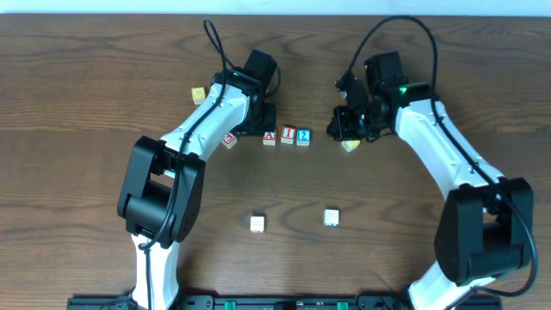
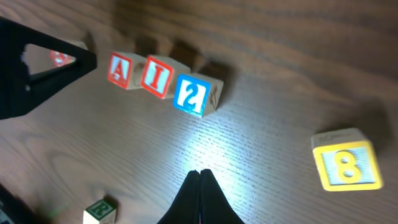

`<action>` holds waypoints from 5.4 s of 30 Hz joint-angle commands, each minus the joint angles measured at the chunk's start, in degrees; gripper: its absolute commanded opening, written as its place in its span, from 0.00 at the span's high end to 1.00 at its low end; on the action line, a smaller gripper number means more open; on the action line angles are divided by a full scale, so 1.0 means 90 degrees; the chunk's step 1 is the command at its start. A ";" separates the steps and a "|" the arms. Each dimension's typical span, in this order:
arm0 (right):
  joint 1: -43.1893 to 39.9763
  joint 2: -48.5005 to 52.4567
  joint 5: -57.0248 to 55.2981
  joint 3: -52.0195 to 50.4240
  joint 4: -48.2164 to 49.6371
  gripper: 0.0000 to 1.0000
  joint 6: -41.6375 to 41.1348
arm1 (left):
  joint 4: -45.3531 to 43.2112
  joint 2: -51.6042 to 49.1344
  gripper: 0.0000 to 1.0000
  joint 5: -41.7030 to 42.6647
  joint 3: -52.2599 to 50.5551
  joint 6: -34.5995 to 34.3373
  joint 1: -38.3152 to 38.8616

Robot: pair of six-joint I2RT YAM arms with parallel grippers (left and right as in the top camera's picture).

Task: Spell out Ai2

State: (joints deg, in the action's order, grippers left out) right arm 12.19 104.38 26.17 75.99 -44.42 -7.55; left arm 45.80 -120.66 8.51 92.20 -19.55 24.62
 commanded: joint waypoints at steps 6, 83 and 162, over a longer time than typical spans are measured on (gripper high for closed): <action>0.0335 -0.0010 -0.0413 -0.0537 0.0595 0.99 -0.0544 | -0.0177 -0.0034 0.94 0.0117 -0.0321 -0.0427 0.0005; 0.0573 0.1020 -0.0151 -0.0610 0.2268 0.98 -0.1256 | -0.1428 -0.0095 0.94 0.1149 -0.0860 -0.0976 -0.0151; 0.2084 -0.5722 -0.3594 -0.0170 -0.2878 0.01 -0.1540 | 0.1416 0.8670 0.04 -0.0855 -0.3230 0.1161 -0.1066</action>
State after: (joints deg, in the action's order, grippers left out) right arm 30.46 53.01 -5.45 74.83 -70.13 -20.45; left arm 58.02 -43.00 6.26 63.33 -11.51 15.09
